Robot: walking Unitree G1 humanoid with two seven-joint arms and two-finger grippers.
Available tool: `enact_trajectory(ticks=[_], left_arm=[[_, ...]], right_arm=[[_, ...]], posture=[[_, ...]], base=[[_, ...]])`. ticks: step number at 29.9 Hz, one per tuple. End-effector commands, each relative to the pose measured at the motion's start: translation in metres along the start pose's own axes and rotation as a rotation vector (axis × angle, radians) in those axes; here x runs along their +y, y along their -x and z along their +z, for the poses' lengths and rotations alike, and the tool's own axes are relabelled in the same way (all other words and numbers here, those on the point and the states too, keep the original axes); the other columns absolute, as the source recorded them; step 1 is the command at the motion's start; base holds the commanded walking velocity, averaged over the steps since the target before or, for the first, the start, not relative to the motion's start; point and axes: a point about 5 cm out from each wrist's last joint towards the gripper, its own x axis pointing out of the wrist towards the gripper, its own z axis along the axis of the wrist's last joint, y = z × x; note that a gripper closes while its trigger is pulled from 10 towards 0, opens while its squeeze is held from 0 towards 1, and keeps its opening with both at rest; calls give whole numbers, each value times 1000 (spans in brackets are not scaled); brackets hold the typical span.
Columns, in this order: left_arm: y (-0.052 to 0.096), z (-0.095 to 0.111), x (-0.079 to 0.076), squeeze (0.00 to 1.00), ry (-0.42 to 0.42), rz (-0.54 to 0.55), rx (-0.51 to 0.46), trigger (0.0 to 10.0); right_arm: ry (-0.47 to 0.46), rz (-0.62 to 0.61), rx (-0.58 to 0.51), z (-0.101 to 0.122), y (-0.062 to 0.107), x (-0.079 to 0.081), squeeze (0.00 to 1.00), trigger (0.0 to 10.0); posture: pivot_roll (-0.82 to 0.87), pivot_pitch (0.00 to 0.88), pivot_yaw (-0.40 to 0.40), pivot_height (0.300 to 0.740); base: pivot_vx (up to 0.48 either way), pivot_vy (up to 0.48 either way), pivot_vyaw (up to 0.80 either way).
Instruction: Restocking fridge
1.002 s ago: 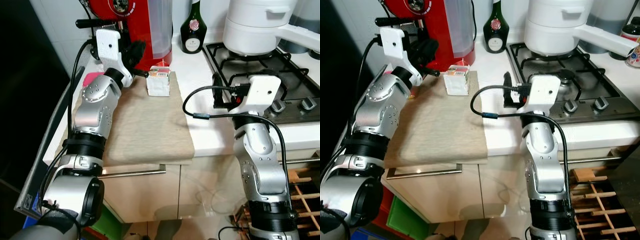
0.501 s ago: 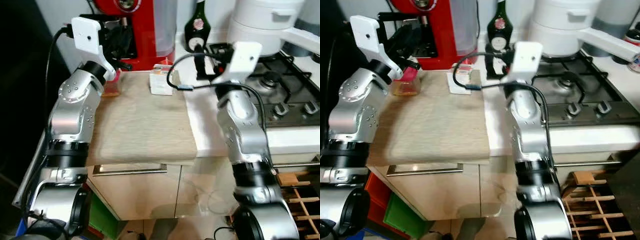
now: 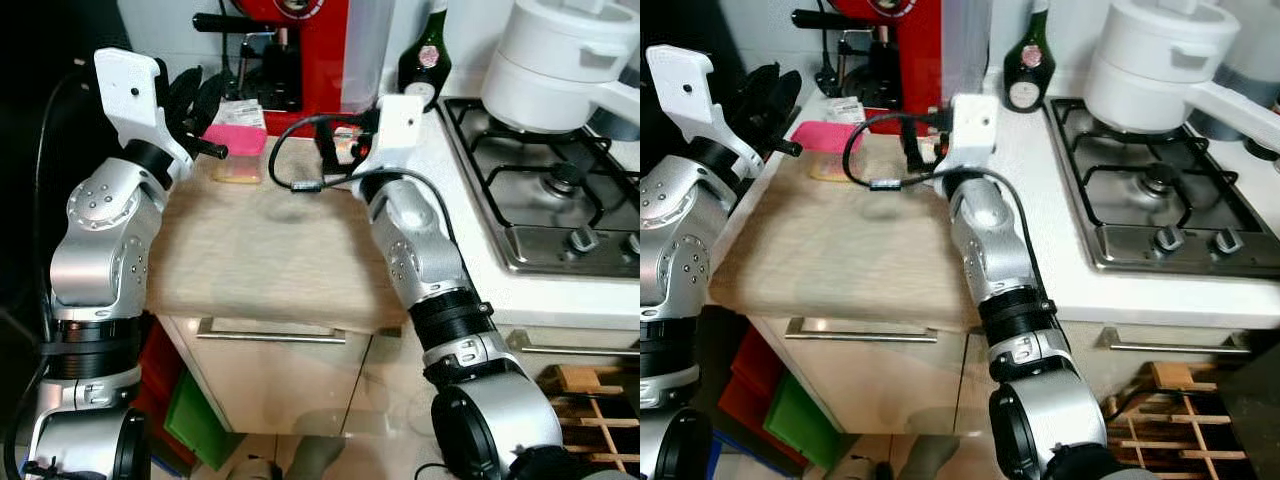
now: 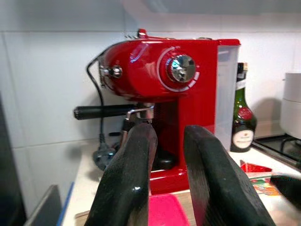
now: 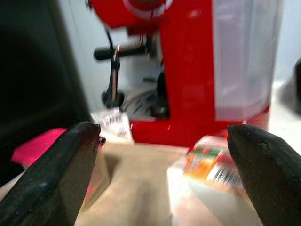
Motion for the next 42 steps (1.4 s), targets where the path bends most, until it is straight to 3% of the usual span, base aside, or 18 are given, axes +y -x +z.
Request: enact_trajectory(ticks=[1,5,10,13,15,19,25,30,42], left_arm=[[-1,7,-4,0,-10,-31,-7,10000],[-2,8,-3,0,-22,-43,2,10000],[-2,12,0,0,-35,-51,23,10000],[-2,12,0,0,-41,-57,29,10000],[-3,14,0,0,-46,-60,31,10000],[-2,15,-1,0,-40,-62,34,10000],[-4,12,-6,0,-16,-80,38,10000],[-10,9,-12,0,8,-103,34,10000],[-25,6,-21,0,52,-135,12,10000]], right_arm=[[-29,14,21,-1,-5,2,0,10000],[-31,-3,43,-4,-8,-1,0,10000],[-170,-24,119,-11,-13,-8,0,10000],[-206,-5,166,-17,-13,-7,0,10000],[-224,32,223,-27,-8,-7,0,10000],[-239,69,231,-33,-1,-7,0,10000],[-156,96,266,-48,32,-5,0,10000],[-106,67,261,-44,52,-9,0,10000],[6,-33,120,-12,65,-25,0,10000]], posture=[[213,0,14,740],[220,0,32,740],[236,0,56,740],[239,0,58,740],[239,0,58,740],[230,0,59,740],[179,0,69,740],[130,0,86,740],[59,0,123,740]], base=[[0,0,0],[0,0,0],[0,0,0],[0,0,0],[0,0,0],[0,0,0],[0,0,0],[0,0,0],[0,0,0]])
